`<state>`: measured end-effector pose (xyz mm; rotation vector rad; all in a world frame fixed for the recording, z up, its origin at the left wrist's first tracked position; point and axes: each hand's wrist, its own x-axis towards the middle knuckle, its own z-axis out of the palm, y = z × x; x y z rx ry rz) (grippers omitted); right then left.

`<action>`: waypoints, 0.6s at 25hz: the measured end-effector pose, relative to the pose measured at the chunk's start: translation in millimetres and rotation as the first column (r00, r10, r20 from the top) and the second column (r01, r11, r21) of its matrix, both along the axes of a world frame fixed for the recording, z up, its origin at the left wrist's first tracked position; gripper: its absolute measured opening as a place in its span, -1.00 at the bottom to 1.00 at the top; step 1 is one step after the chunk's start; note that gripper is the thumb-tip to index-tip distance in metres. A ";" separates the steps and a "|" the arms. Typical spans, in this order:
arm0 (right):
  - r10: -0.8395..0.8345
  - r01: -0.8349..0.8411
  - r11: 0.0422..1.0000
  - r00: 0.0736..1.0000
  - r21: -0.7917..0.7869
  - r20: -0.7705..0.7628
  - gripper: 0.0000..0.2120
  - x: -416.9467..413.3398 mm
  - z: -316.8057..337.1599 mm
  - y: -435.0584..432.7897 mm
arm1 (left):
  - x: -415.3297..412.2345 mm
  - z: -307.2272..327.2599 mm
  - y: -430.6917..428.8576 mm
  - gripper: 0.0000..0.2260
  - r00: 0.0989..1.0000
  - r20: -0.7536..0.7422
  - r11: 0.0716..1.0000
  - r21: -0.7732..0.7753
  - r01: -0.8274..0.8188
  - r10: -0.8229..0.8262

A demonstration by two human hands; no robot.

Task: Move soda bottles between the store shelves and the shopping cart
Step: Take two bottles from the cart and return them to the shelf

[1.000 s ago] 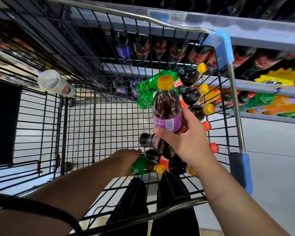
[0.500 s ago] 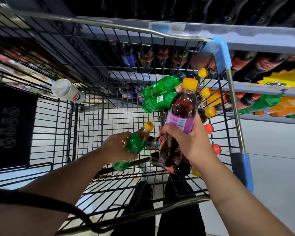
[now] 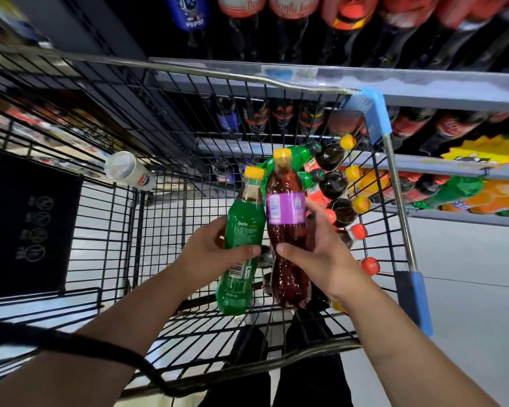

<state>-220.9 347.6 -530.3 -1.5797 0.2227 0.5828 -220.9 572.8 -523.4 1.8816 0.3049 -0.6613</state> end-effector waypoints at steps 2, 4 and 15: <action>-0.057 0.058 0.998 0.997 -0.022 0.045 -0.39 -0.9 0.0 -1.3 | -3.5 4.2 -1.9 -0.63 1.000 0.005 0.999 -0.015 -0.031 0.031; -0.078 0.081 0.996 0.994 -0.036 0.083 -0.51 -1.7 2.7 -2.0 | -6.4 9.8 -3.8 -0.72 0.998 0.021 0.998 -0.019 -0.056 0.057; -0.270 0.264 0.963 0.939 0.057 0.214 -0.58 -27.4 113.8 -6.3 | -3.1 110.0 -18.1 -0.36 0.967 0.183 0.962 -0.240 -0.132 0.179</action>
